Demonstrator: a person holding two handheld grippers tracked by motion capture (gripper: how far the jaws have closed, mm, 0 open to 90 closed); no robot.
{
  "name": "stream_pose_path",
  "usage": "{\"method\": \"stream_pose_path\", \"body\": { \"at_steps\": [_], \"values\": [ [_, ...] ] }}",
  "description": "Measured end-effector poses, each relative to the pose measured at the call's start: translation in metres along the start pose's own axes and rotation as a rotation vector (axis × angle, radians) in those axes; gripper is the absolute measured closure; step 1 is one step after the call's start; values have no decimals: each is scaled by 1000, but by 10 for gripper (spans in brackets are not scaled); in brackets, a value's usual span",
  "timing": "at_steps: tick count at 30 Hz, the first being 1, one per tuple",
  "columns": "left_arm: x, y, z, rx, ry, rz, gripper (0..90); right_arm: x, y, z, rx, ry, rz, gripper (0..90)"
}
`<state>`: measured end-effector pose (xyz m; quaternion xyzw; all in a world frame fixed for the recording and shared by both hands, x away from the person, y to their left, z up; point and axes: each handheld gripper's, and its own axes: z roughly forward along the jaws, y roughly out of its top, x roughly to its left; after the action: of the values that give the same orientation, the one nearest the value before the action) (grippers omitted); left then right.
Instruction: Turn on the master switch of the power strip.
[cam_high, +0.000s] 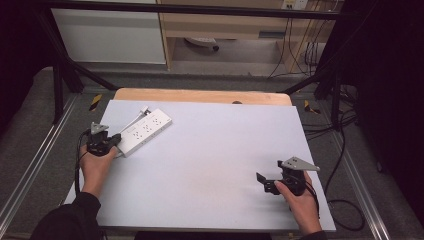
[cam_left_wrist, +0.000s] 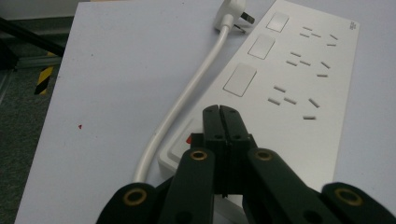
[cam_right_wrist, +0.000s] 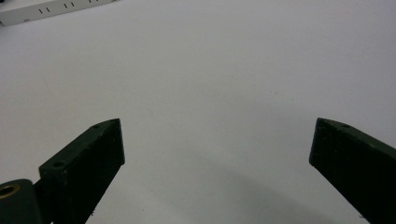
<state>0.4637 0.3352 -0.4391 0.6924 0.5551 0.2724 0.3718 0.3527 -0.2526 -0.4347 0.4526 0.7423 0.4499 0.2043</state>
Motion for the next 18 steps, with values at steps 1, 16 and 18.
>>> {"method": "stream_pose_path", "body": {
  "at_steps": [1,16,18],
  "values": [
    [0,0,0,0,0,-1,900,0,0,0,0,0,0,38],
    [1,-4,0,-19,-8,-38,900,0,0,0,1,4,-2,38],
    [2,-4,0,-19,-9,-39,900,0,0,0,1,3,-3,38]
  ]
}}
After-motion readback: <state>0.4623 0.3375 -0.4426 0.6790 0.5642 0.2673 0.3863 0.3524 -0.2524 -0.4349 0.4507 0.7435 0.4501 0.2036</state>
